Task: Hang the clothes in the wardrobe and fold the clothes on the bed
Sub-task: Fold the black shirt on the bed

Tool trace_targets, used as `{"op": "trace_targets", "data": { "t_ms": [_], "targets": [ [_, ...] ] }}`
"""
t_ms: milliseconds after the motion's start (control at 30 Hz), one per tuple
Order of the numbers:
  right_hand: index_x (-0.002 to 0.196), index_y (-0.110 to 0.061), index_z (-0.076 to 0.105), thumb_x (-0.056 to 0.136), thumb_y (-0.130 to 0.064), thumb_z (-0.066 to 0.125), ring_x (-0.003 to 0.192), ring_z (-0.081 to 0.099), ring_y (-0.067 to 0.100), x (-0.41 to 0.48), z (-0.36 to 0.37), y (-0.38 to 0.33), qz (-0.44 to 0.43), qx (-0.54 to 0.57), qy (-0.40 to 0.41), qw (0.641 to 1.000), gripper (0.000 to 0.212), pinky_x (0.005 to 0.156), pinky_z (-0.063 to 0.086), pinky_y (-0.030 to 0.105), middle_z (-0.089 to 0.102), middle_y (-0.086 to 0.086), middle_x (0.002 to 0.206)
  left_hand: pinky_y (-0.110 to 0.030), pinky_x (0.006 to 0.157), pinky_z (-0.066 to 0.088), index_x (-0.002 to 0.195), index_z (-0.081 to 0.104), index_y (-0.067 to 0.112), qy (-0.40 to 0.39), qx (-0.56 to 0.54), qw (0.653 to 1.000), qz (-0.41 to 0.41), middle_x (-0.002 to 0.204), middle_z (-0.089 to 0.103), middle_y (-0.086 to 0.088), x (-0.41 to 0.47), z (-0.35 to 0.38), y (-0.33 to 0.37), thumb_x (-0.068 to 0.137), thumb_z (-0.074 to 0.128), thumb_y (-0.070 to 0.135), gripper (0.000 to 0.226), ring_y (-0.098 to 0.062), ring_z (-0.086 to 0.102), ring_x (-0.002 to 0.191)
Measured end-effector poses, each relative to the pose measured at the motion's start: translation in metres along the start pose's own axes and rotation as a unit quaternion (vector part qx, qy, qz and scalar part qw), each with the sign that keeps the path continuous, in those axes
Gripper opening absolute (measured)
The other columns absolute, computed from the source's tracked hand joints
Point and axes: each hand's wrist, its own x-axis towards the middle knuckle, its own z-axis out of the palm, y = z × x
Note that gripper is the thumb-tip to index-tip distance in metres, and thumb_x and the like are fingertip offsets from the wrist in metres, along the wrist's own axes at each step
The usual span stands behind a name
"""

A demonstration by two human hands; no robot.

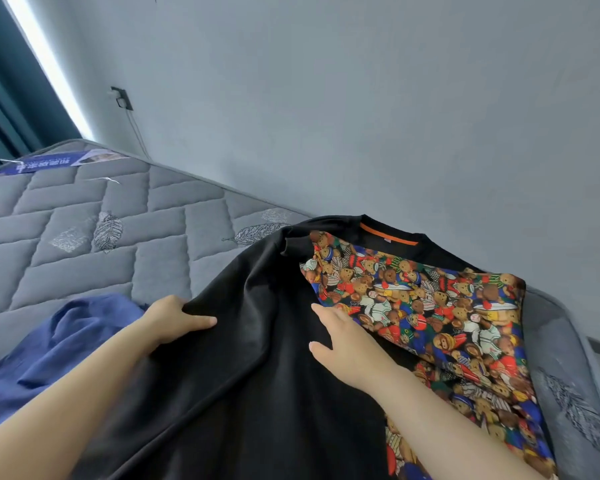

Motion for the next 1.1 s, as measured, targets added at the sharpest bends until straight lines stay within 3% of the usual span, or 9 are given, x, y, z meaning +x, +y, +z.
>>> {"op": "trace_targets", "data": {
  "t_ms": [333, 533, 667, 733, 833, 900, 967, 1033, 1100],
  "targets": [
    [0.154, -0.026, 0.018, 0.098, -0.034, 0.048, 0.143, 0.026, 0.012, 0.0, -0.011, -0.017, 0.011, -0.025, -0.003, 1.0, 0.064, 0.113, 0.031, 0.032, 0.023, -0.005, 0.157, -0.034, 0.072, 0.04, 0.08, 0.063, 0.011, 0.216, 0.053, 0.971, 0.086, 0.096, 0.066, -0.018, 0.013, -0.039, 0.011, 0.098, 0.047, 0.032, 0.032, -0.036, 0.059, 0.094],
    [0.153, -0.027, 0.018, 0.098, -0.035, 0.048, 0.142, 0.027, 0.012, -0.003, -0.008, -0.024, 0.016, -0.024, -0.009, 1.0, 0.064, 0.111, 0.031, 0.031, 0.024, -0.006, 0.157, -0.033, 0.077, 0.042, 0.088, 0.065, 0.006, 0.152, -0.104, 0.98, 0.072, 0.099, 0.067, -0.017, 0.01, -0.061, 0.009, 0.098, 0.048, 0.028, 0.03, -0.032, 0.059, 0.095],
    [0.153, -0.028, 0.018, 0.098, -0.036, 0.051, 0.142, 0.028, 0.011, -0.004, -0.006, -0.03, 0.023, -0.011, -0.004, 1.0, 0.065, 0.11, 0.031, 0.029, 0.025, -0.006, 0.157, -0.026, 0.057, 0.056, 0.091, 0.07, 0.007, -0.102, -0.379, 0.92, 0.008, 0.084, 0.075, -0.011, -0.004, -0.092, 0.033, 0.093, 0.056, 0.029, 0.026, -0.021, 0.072, 0.069],
    [0.153, -0.029, 0.018, 0.097, -0.037, 0.051, 0.142, 0.028, 0.011, -0.006, -0.008, -0.029, 0.028, -0.005, 0.003, 1.0, 0.065, 0.111, 0.03, 0.029, 0.025, -0.006, 0.157, -0.027, 0.057, 0.056, 0.094, 0.069, 0.006, -0.135, -0.353, 0.926, 0.016, 0.085, 0.075, -0.011, -0.008, -0.094, 0.042, 0.093, 0.056, 0.028, 0.025, -0.021, 0.072, 0.069],
    [0.153, -0.029, 0.019, 0.097, -0.038, 0.051, 0.141, 0.031, 0.011, -0.012, -0.014, -0.024, 0.037, -0.004, 0.01, 0.999, 0.065, 0.111, 0.031, 0.03, 0.026, -0.007, 0.157, -0.03, 0.068, 0.052, 0.1, 0.064, 0.007, 0.002, -0.297, 0.951, 0.083, 0.091, 0.07, -0.013, -0.004, -0.089, 0.053, 0.089, 0.061, 0.02, 0.018, -0.027, 0.066, 0.08],
    [0.153, -0.029, 0.019, 0.097, -0.038, 0.051, 0.14, 0.033, 0.012, -0.016, -0.018, -0.019, 0.041, -0.01, 0.013, 0.999, 0.065, 0.111, 0.032, 0.03, 0.028, -0.007, 0.156, -0.034, 0.073, 0.045, 0.1, 0.058, 0.008, 0.191, -0.076, 0.965, 0.164, 0.097, 0.061, -0.011, 0.001, -0.09, 0.054, 0.086, 0.065, 0.018, 0.019, -0.03, 0.057, 0.09],
    [0.153, -0.028, 0.02, 0.096, -0.038, 0.051, 0.14, 0.033, 0.012, -0.02, -0.023, -0.014, 0.042, -0.018, 0.017, 0.999, 0.066, 0.111, 0.032, 0.03, 0.028, -0.006, 0.156, -0.041, 0.074, 0.043, 0.102, 0.055, 0.008, 0.313, 0.16, 0.905, 0.237, 0.103, 0.056, -0.014, -0.001, -0.094, 0.059, 0.085, 0.064, 0.012, 0.02, -0.036, 0.055, 0.094],
    [0.153, -0.028, 0.02, 0.096, -0.038, 0.051, 0.14, 0.033, 0.013, -0.023, -0.028, -0.01, 0.047, -0.017, 0.017, 0.999, 0.065, 0.112, 0.033, 0.03, 0.029, -0.006, 0.155, -0.039, 0.069, 0.04, 0.102, 0.053, 0.01, 0.324, 0.236, 0.881, 0.252, 0.105, 0.057, -0.015, -0.007, -0.092, 0.072, 0.083, 0.062, 0.009, 0.021, -0.039, 0.057, 0.093],
    [0.153, -0.028, 0.021, 0.096, -0.038, 0.051, 0.139, 0.034, 0.013, -0.026, -0.03, -0.009, 0.052, -0.013, 0.019, 0.998, 0.065, 0.111, 0.034, 0.03, 0.03, -0.005, 0.155, -0.034, 0.069, 0.038, 0.102, 0.05, 0.014, 0.254, 0.174, 0.919, 0.249, 0.105, 0.059, -0.012, -0.016, -0.078, 0.086, 0.081, 0.066, 0.018, 0.027, -0.034, 0.057, 0.094]
  ]
}}
